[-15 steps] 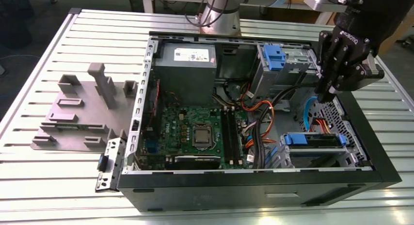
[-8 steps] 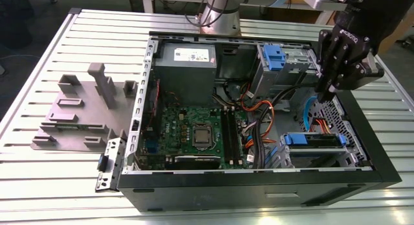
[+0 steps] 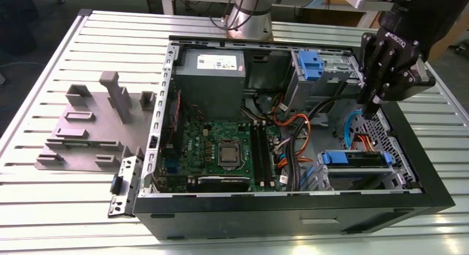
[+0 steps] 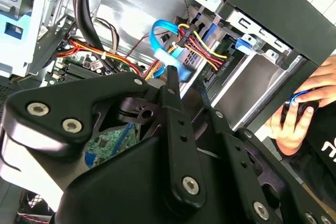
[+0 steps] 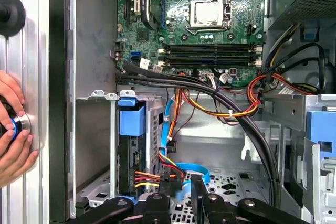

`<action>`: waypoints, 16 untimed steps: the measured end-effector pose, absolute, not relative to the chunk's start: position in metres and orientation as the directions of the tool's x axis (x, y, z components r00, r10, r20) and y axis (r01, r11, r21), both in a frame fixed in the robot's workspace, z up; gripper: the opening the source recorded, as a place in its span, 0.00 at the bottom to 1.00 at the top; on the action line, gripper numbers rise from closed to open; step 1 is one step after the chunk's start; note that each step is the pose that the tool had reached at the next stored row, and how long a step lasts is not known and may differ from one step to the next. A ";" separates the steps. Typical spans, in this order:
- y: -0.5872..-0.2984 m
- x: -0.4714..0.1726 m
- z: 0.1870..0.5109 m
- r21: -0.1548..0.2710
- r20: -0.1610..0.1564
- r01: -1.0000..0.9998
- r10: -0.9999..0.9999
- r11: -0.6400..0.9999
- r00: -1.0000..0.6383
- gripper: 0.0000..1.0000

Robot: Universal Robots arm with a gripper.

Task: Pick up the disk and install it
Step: 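Insert the second disk wire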

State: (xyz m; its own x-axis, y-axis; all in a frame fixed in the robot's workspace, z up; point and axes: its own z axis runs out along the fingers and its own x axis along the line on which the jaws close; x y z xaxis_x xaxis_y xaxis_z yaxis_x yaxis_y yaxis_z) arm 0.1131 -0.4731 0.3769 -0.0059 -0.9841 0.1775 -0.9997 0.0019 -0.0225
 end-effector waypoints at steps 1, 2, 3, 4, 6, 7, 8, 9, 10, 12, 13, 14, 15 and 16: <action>-0.473 0.113 0.377 -0.022 0.178 -1.000 -0.984 0.002 -0.006 0.30; -0.472 0.113 0.377 -0.022 0.180 -1.000 -0.984 0.002 -0.006 0.30; -0.471 0.113 0.377 -0.022 0.182 -1.000 -0.983 0.002 -0.006 0.30; -0.469 0.113 0.377 -0.022 0.186 -1.000 -0.983 0.002 -0.006 0.30; -0.467 0.113 0.376 -0.023 0.195 -1.000 -0.981 0.001 -0.006 0.30; -0.466 0.113 0.375 -0.023 0.200 -1.000 -0.980 0.001 -0.006 0.30; -0.466 0.113 0.375 -0.023 0.205 -1.000 -0.979 0.001 -0.006 0.30; -0.466 0.113 0.374 -0.023 0.210 -1.000 -0.978 0.001 -0.006 0.30; -0.466 0.113 0.373 -0.023 0.215 -1.000 -0.977 0.001 -0.006 0.30; -0.466 0.113 0.372 -0.023 0.222 -1.000 -0.975 0.001 -0.006 0.30; -0.466 0.113 0.371 -0.023 0.224 -1.000 -0.975 0.001 -0.006 0.30; -0.466 0.113 0.370 -0.023 0.227 -1.000 -0.974 0.001 -0.006 0.30; -0.466 0.113 0.369 -0.023 0.230 -1.000 -0.973 0.001 -0.006 0.30; -0.466 0.113 0.368 -0.023 0.232 -1.000 -0.973 0.001 -0.006 0.30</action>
State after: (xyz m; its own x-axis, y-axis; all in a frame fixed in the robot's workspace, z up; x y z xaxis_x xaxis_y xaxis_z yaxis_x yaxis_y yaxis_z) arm 0.1131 -0.4660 0.3680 -0.0059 -0.9726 0.2325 -0.9997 0.0006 -0.0230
